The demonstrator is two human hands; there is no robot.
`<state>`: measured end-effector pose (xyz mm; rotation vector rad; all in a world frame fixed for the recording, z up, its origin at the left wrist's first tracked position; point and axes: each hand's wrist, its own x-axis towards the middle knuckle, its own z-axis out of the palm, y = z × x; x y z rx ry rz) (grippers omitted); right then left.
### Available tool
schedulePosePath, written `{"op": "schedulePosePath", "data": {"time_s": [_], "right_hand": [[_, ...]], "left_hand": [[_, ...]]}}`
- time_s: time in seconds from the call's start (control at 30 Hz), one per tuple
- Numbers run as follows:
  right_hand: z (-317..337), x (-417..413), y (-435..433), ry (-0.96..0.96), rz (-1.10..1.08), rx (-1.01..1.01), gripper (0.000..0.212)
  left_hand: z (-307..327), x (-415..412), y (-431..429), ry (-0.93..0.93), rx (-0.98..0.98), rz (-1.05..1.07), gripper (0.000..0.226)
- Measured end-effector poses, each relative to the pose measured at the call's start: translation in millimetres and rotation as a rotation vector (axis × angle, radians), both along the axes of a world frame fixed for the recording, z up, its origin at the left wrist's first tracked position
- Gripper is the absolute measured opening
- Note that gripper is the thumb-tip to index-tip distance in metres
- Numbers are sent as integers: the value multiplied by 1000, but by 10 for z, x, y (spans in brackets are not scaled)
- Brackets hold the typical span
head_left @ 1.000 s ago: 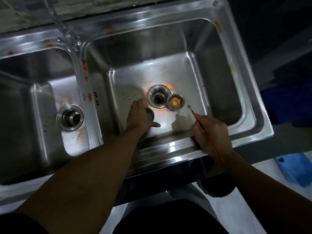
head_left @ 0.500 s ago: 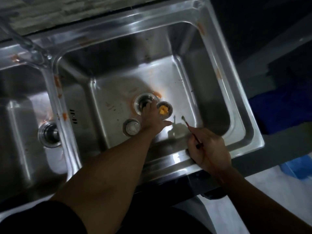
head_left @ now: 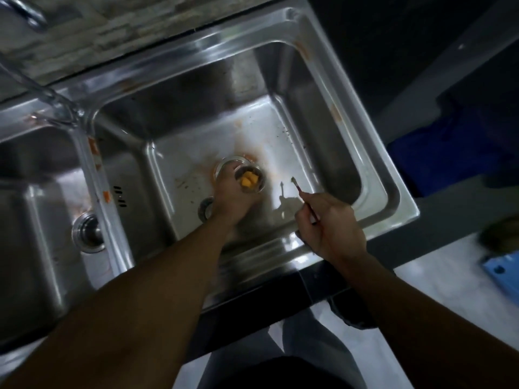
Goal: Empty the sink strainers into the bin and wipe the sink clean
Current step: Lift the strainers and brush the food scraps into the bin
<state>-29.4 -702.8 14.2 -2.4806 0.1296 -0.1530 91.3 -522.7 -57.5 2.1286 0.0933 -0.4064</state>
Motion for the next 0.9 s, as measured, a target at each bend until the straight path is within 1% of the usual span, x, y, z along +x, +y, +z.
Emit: {"op": "schedulePosePath", "data": {"time_s": [0.1,0.2,0.3,0.43,0.57,0.7,0.8,0.9], "right_hand": [[32,12,17,-73,-51,14,26],[186,-76,46,-163,-152,135,27],[364,-401,-41,-221,-320,312,29],[544,-983,-246,-334,-406,340,30],[562,-1578,-644,-421,-613,352,30],[447,-2120,-995,-470,-827,355,28],[274,-2522,-1196,-429,-941,332,29],[36,-2900,-1337,-359,-1006,305,29]], "left_hand": [[369,-187,45,-88,-34,32,74],[758,-506,9,-94,-6,86,79],[1019,-896,-146,-178,-41,17,73],[1199,-1358,-512,-281,-110,-64,73],[1239,-1929,-1086,-345,-147,-201,78],[1237,-2368,-1613,-428,-137,-431,77],[1093,-2609,-1937,-388,-95,-561,78],[829,-2829,-2176,-263,-69,-652,83]]}}
